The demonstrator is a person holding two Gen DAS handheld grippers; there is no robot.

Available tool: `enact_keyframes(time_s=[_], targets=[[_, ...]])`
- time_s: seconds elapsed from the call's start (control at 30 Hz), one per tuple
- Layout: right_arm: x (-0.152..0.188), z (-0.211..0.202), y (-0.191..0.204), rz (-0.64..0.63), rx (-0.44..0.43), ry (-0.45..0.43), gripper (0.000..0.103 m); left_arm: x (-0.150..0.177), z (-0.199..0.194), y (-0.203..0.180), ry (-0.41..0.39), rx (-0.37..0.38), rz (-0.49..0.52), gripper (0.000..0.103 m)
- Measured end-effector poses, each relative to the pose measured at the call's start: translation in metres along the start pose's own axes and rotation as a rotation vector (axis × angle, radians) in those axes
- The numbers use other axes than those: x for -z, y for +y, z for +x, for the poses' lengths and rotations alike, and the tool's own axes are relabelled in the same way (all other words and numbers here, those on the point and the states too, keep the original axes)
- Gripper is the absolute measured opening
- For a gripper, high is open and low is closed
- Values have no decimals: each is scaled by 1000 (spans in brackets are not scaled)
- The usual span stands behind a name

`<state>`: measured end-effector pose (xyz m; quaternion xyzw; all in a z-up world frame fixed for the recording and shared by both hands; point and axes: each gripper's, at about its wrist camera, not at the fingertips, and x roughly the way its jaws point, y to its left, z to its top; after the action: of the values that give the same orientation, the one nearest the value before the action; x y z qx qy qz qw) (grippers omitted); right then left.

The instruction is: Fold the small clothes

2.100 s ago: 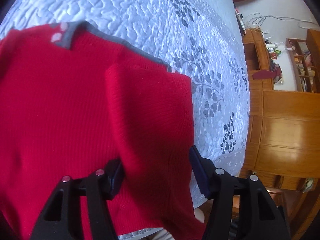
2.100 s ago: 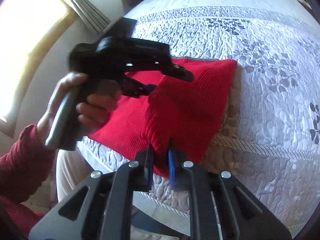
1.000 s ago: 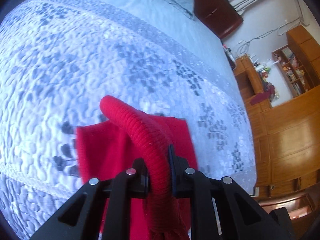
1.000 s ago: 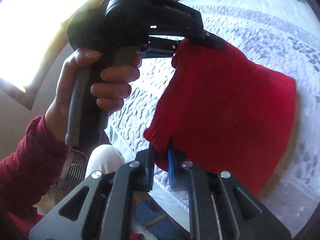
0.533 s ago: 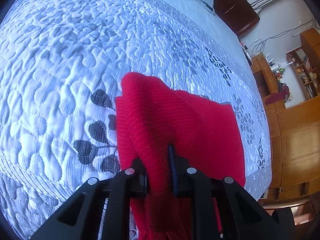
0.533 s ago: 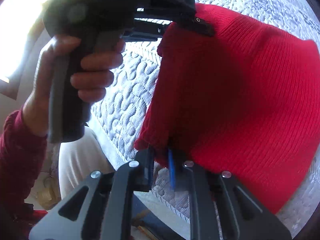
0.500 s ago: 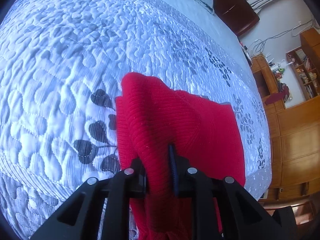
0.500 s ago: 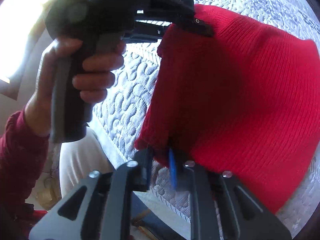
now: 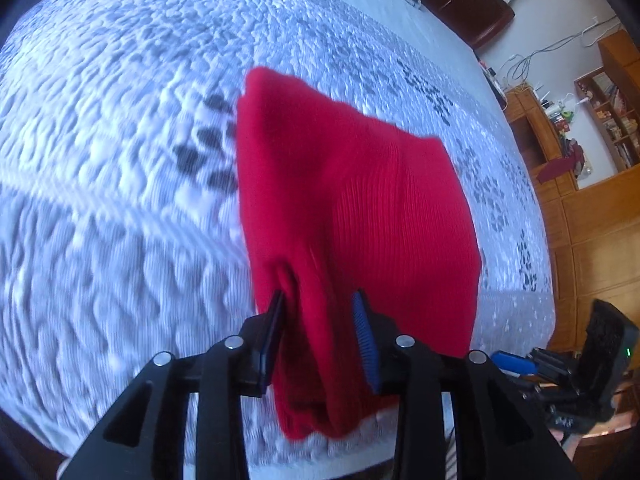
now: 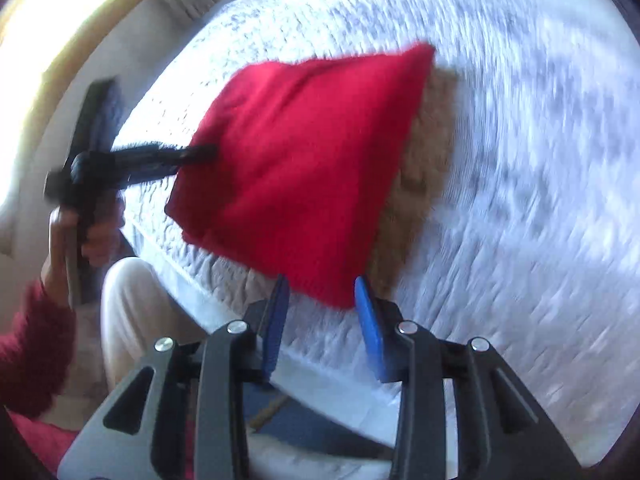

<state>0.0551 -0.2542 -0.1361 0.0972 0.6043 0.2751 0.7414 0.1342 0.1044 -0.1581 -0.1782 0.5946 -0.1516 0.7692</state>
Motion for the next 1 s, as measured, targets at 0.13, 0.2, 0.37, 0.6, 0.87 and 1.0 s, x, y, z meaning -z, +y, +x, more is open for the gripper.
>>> enact_keyframes(time_s=[0.13,0.2,0.37,0.6,0.87,1.0], targets=[[-2,25,-22,138,-92,44,40,26,-7,-12,16,-40,18,41],[-5,34,-28,178,-118,57,44,38,-6,-19,35,-53,36,44],[-7,49,-24,201,-157,92,15,47,4,-26,57,-108,72,31],[-3,0,-37,182,-190,21,10,45,-14,-10,66,-31,19,9],[8,49,-56,201,-82,115,10,57,14,4,109,-45,51,8],[4,49,-54,184,-86,116,14,55,8,-10,108,-70,111,14]])
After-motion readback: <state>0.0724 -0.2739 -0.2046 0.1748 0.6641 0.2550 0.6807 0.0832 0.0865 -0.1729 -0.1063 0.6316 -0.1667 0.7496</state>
